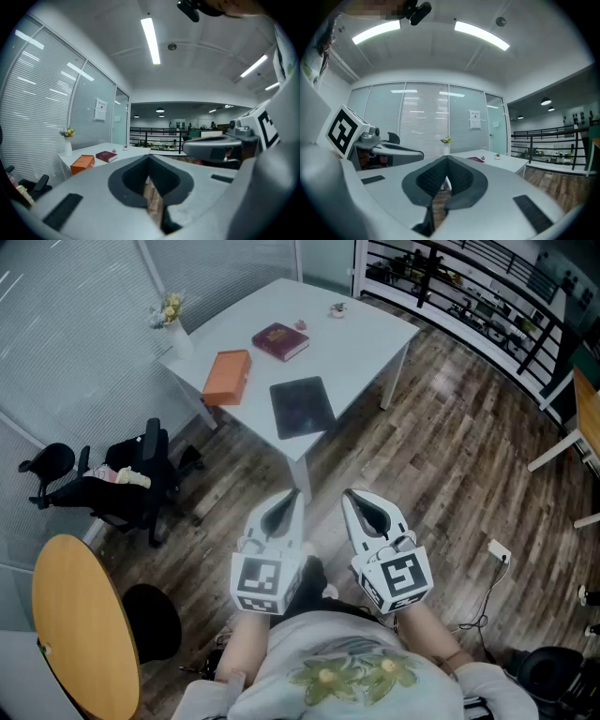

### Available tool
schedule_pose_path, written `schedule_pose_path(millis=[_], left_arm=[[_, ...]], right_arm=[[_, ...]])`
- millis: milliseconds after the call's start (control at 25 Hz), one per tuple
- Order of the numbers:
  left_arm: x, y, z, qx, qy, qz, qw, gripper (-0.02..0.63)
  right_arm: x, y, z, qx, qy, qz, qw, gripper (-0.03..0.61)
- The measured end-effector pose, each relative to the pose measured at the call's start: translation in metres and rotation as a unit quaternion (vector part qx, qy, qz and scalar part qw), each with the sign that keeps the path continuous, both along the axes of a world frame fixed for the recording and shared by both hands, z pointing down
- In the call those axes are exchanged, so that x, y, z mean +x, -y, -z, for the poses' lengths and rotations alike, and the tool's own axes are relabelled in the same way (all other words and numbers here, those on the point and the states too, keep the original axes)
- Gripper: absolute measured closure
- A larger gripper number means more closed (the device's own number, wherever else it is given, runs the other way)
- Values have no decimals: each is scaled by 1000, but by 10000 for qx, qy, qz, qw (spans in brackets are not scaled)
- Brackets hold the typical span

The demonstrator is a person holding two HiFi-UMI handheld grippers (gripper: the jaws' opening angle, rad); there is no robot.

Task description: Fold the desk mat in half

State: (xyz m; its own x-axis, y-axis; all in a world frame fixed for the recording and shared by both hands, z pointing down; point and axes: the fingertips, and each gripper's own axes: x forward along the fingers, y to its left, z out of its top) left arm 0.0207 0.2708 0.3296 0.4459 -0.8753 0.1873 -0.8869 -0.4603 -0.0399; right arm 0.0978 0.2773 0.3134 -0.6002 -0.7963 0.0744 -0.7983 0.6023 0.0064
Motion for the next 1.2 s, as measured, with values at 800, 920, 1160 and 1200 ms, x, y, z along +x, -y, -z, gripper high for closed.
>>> schedule_pose_path(millis=[800, 920, 1160, 1200], left_arm=[[-21, 113, -2, 32, -290, -326, 9990, 606], [-27, 129, 1, 53, -321, -519, 9981, 521], [-46, 158, -5, 86, 241, -748, 9969, 369], [-49, 164, -6, 113, 290, -780, 9965, 361]], right_arm=[[-20, 115, -11, -126, -146, 114, 9997, 462], [-24, 131, -9, -105, -256, 156, 9995, 423], [-35, 160, -12, -114, -604, 277, 9977, 396], [-37, 165, -14, -130, -664, 274, 9973, 396]])
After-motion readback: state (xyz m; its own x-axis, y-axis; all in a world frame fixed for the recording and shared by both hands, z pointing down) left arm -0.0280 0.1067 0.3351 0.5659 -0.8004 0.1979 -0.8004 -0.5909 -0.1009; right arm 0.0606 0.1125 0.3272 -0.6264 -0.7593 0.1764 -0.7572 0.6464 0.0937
